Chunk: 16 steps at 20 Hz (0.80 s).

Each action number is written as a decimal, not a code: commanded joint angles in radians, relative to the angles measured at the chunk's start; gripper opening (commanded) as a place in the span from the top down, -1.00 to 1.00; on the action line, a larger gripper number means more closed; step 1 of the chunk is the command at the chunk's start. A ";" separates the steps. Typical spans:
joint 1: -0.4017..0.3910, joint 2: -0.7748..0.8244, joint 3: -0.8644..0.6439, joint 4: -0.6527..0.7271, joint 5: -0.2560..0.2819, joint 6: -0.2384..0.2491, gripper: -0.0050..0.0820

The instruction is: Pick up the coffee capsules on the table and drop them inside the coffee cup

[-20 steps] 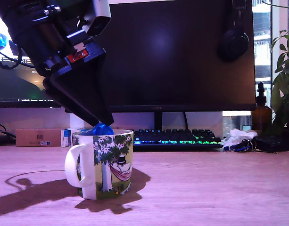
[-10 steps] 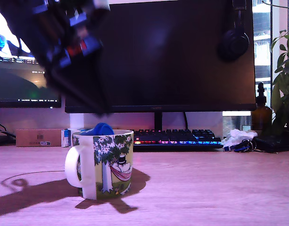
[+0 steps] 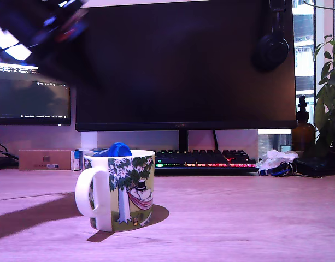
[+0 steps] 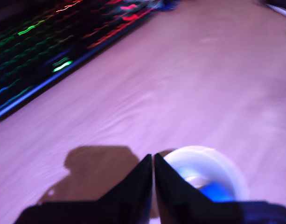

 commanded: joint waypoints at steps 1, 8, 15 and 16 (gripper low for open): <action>0.054 -0.031 -0.042 0.041 0.001 -0.013 0.93; 0.304 -0.144 -0.212 0.216 0.039 -0.063 0.93; 0.402 -0.419 -0.434 0.320 -0.032 -0.184 0.93; 0.402 -0.460 -0.449 0.319 -0.051 -0.208 0.93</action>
